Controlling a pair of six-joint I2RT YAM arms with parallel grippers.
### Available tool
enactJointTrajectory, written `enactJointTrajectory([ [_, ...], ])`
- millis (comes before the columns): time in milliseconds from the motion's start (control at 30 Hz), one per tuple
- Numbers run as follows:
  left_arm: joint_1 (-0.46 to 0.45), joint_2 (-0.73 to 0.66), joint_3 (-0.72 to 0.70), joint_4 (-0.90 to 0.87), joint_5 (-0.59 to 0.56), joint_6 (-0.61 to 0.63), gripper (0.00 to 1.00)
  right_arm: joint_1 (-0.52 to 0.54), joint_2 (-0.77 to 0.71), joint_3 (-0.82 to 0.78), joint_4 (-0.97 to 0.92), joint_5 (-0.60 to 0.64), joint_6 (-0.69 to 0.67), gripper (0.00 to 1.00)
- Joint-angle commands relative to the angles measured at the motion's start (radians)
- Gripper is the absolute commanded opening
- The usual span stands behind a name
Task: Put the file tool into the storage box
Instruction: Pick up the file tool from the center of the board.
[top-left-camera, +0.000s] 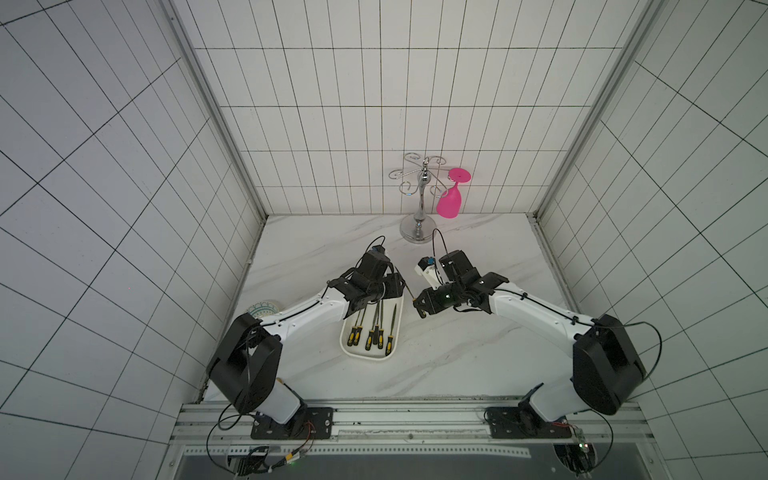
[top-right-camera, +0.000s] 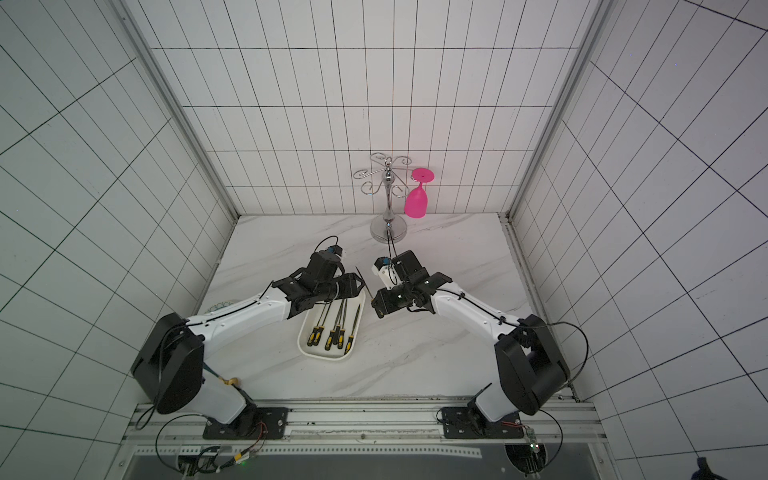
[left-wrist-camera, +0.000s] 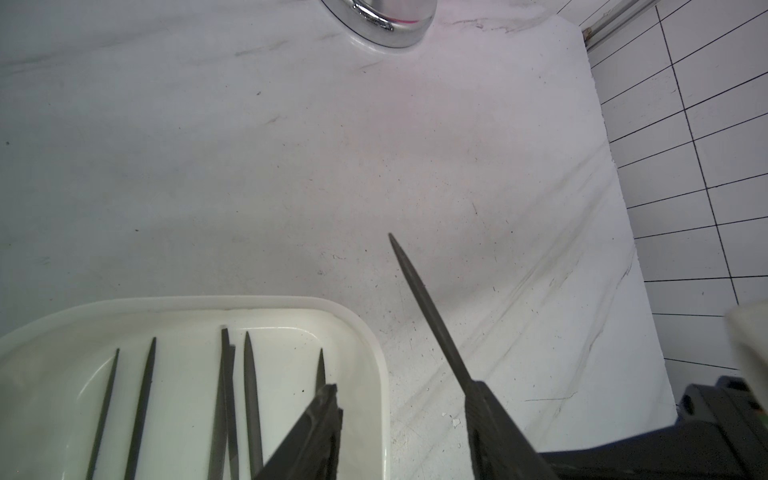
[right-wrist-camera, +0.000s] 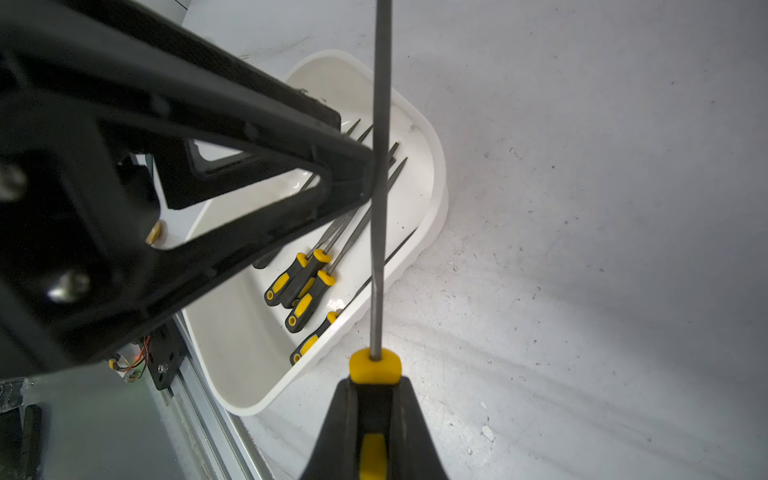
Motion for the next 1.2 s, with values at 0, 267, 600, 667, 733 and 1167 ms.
enactJointTrajectory([
  [0,-0.002,0.008,0.009,0.101,0.041,-0.02,0.51,0.026,-0.038,0.063,0.017,-0.062,-0.027,0.0],
  [267,0.003,-0.069,-0.066,0.204,0.033,-0.04,0.5,0.026,-0.029,0.061,0.018,-0.045,-0.021,0.0],
  [600,0.005,0.003,-0.048,0.18,0.078,-0.057,0.48,0.026,-0.059,0.058,0.022,-0.034,-0.011,0.0],
  [667,0.005,0.026,-0.034,0.185,0.089,-0.054,0.45,0.026,-0.071,0.058,0.021,-0.025,-0.008,0.0],
  [733,0.005,0.048,-0.019,0.195,0.106,-0.056,0.32,0.026,-0.08,0.057,0.022,-0.023,-0.008,0.0],
  [1167,0.026,-0.003,-0.043,0.195,0.135,-0.058,0.0,0.026,-0.071,0.059,0.013,0.038,0.011,0.5],
])
